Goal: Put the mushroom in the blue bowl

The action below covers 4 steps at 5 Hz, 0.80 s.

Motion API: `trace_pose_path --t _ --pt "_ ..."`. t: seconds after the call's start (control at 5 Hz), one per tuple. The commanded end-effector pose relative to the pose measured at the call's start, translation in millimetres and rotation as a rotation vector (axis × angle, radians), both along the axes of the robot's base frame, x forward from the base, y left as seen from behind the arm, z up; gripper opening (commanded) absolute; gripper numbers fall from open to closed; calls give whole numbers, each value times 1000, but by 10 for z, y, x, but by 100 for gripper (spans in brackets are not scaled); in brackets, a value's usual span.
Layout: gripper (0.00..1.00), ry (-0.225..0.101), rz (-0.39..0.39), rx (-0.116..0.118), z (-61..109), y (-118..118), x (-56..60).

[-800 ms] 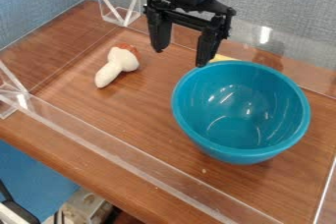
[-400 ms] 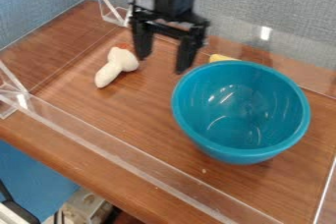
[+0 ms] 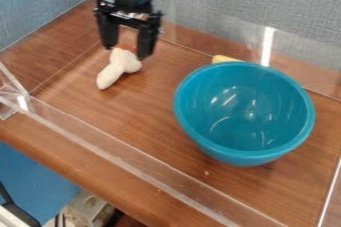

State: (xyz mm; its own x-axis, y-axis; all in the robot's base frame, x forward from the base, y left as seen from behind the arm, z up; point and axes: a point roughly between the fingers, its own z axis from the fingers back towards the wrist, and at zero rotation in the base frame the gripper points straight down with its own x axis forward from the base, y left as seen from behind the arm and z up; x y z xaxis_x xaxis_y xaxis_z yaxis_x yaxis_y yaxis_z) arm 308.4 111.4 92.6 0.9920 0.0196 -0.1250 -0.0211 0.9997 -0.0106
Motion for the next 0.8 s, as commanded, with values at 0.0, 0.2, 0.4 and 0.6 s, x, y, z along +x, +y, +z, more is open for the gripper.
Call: trace_pose_path --t 0.0,0.2,0.4,0.6 --pt "100 -72 -9 24 114 259 185" --pt "100 -62 15 23 112 352 191" --pt "100 -51 38 15 100 395 186" --pt "100 -39 43 4 4 428 195"
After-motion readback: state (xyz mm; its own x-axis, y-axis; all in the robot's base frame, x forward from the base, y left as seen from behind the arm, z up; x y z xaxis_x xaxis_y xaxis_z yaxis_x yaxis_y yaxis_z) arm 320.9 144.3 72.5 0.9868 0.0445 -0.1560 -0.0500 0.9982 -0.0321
